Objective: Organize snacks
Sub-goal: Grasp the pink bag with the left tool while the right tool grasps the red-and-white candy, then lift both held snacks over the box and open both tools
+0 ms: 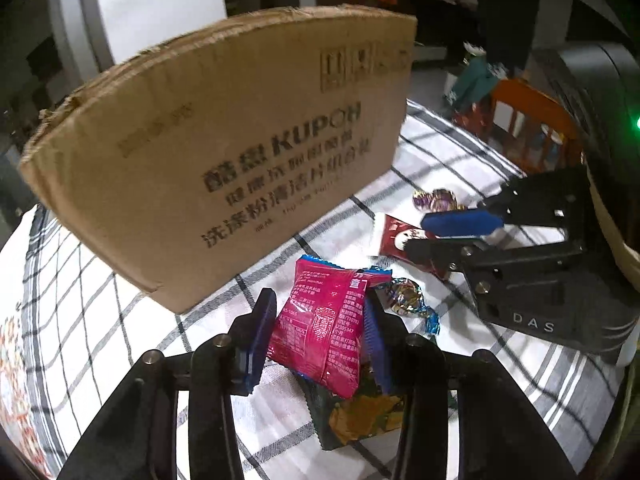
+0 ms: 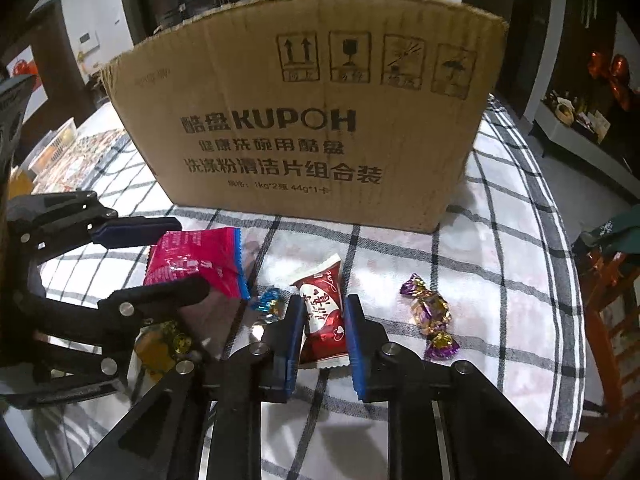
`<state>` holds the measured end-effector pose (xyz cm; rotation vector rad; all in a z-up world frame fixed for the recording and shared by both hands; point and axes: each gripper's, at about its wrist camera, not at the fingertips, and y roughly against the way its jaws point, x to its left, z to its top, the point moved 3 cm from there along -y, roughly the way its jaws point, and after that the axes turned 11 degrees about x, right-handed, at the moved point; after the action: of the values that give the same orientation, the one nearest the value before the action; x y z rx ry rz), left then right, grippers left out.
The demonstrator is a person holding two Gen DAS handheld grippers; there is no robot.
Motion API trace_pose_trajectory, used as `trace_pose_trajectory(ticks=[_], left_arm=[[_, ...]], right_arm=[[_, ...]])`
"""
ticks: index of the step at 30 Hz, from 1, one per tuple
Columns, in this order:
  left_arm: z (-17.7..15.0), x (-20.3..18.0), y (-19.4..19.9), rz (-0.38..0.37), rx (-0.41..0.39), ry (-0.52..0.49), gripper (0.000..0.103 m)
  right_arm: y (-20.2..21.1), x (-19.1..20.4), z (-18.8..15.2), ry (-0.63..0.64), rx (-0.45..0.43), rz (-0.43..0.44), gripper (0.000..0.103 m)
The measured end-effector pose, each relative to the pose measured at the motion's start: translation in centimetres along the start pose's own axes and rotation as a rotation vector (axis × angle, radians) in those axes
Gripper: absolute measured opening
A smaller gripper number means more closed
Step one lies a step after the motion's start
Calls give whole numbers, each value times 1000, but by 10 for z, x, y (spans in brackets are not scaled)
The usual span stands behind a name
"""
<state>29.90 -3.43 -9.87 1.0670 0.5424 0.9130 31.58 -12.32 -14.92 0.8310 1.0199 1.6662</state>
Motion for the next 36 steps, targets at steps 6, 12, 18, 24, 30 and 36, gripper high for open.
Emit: trace_pose_trajectory(ticks=[6,12,18,24,30,36], left_arm=[[-1,-4,12,19,-32,47,41],[-2,-10,26,32,-69,77,41],[-1,-13,49,43,-114,106,41],[3,-11,75,73,-165,137,41],[10,-6,101,118,-233,161,41],[23,-2,122,136,-280,177,41]], right_arm=[[18,-3,-4,-22,-37,21,22],[38,-2,-7,-28,-79,36,22],[61,0,-7,-36,-133,38,22],[87,2,-4,-48,-198,47,22],[109,2,3,-54,-260,55,22],[128,1,15,-66,-312,61,22]])
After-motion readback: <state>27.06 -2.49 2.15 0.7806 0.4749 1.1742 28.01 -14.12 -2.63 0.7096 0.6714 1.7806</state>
